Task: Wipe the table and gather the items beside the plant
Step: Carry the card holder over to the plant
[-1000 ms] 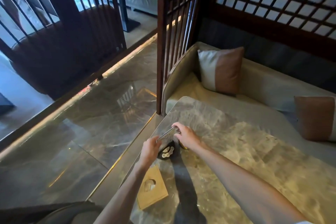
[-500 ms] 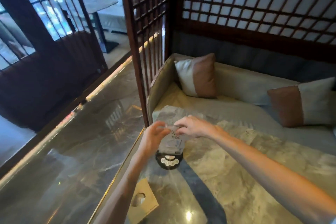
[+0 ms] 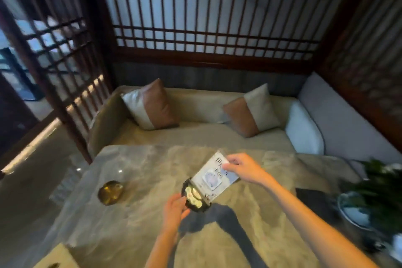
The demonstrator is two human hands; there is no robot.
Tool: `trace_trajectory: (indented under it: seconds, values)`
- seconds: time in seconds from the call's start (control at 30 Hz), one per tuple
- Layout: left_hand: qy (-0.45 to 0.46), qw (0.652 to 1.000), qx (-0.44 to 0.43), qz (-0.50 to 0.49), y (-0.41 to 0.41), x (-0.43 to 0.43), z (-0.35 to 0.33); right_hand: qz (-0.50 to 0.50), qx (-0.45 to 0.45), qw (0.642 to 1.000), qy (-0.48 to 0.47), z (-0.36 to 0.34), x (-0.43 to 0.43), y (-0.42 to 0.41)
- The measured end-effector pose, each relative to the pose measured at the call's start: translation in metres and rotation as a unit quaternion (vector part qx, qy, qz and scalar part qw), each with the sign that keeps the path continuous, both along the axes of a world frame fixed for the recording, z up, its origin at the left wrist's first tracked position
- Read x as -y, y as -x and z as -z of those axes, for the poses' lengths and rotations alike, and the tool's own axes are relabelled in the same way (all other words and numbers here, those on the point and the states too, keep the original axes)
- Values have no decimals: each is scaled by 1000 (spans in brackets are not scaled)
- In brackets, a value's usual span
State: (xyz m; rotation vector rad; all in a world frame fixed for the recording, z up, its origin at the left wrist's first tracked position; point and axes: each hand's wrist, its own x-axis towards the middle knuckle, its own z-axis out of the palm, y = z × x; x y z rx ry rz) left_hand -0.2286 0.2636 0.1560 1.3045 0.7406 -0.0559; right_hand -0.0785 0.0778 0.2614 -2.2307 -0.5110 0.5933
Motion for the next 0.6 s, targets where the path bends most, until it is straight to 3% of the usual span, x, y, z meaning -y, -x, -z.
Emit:
trace_trajectory:
  seconds: [0.1, 0.2, 0.43, 0.6]
  values:
    - [54, 998, -21, -37, -9, 53, 19, 23, -43, 999, 18, 2, 56, 11]
    - [64, 997, -44, 8, -28, 111, 27, 49, -70, 996, 37, -2, 120, 7]
    - [65, 986, 27, 151, -149, 210, -4, 131, 46, 987, 81, -66, 224, -54]
    - [50, 981, 36, 187, -234, 291, -23, 180, 90, 973, 109, -87, 293, -110]
